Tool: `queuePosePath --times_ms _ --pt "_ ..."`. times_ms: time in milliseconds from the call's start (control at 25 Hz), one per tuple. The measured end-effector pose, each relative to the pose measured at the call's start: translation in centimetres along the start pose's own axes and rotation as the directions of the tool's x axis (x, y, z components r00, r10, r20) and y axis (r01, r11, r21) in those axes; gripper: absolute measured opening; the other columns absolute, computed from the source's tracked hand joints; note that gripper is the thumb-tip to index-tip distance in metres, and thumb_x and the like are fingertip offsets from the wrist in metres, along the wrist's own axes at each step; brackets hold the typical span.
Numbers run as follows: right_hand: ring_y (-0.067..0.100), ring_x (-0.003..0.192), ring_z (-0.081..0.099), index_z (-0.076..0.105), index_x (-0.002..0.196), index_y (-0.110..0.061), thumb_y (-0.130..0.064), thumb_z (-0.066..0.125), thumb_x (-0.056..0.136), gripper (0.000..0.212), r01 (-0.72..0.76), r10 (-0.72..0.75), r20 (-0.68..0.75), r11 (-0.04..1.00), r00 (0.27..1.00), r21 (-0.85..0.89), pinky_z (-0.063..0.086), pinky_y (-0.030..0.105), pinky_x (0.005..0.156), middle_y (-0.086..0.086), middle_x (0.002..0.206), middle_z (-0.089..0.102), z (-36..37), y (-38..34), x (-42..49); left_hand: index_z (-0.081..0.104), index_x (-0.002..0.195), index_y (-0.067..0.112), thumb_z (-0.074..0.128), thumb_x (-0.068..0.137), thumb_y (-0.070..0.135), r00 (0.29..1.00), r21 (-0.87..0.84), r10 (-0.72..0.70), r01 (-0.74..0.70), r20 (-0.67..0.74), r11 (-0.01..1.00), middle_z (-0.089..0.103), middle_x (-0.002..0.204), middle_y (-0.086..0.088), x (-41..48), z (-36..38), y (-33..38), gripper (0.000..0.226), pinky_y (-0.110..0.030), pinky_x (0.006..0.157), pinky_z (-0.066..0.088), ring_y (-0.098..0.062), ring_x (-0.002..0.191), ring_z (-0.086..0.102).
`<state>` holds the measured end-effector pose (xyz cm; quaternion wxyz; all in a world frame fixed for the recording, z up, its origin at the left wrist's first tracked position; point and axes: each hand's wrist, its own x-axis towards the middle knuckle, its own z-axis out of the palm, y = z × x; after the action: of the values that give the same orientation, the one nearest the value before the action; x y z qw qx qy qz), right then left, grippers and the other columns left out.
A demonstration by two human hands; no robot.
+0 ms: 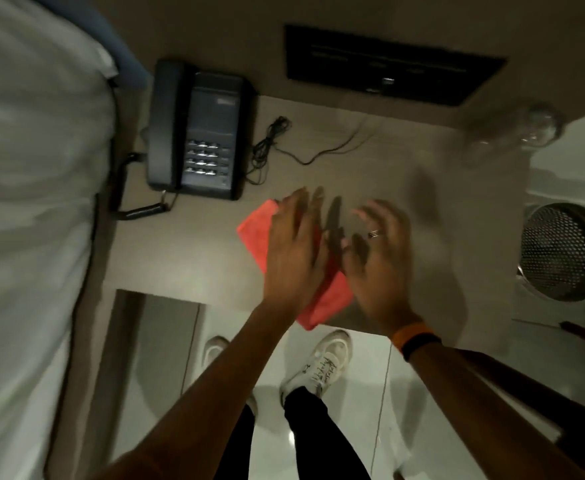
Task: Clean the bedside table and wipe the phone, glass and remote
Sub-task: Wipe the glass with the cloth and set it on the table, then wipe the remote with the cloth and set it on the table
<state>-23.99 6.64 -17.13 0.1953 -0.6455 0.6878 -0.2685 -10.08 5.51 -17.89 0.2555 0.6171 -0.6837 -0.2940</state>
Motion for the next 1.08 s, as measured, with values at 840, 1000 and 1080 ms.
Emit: queuePosePath --times_ms 840,1000,1080 --pt "0.017 0.155 0.024 0.030 0.158 -0.014 -0.032 0.045 0.108 0.056 0.548 -0.807 0.589 0.508 0.034 0.665 0.030 0.041 0.125 0.002 0.168 0.025 21.9 -60.0 -22.9 0.032 0.155 0.013 0.057 0.099 0.045 -0.076 -0.362 -0.577 0.842 -0.813 0.399 0.027 0.163 -0.010 -39.4 -47.1 -20.1 0.070 -0.044 0.121 0.027 -0.028 0.150 0.020" --pt "0.018 0.146 0.041 0.025 0.160 -0.020 -0.016 0.039 0.106 0.056 0.487 -0.700 0.714 0.619 -0.012 0.616 0.038 0.042 0.119 0.000 0.163 0.036 24.6 -59.6 -27.1 0.042 0.149 0.016 0.066 0.087 0.050 -0.105 -0.681 -0.820 0.621 -0.563 0.389 0.048 0.144 -0.004 -41.1 -45.5 -22.4 0.075 -0.041 0.116 0.036 -0.027 0.139 0.040" --pt "0.014 0.132 0.055 0.034 0.156 -0.025 -0.009 0.036 0.103 0.055 0.327 -0.634 0.770 0.744 0.071 0.583 0.044 0.031 0.113 -0.004 0.152 0.051 24.7 -59.3 -28.3 0.056 0.136 0.021 0.068 0.089 0.037 -0.060 -0.683 -0.808 0.574 -0.586 0.452 0.052 0.126 0.005 -41.0 -45.1 -22.7 0.051 -0.028 0.101 0.046 -0.022 0.124 0.054"
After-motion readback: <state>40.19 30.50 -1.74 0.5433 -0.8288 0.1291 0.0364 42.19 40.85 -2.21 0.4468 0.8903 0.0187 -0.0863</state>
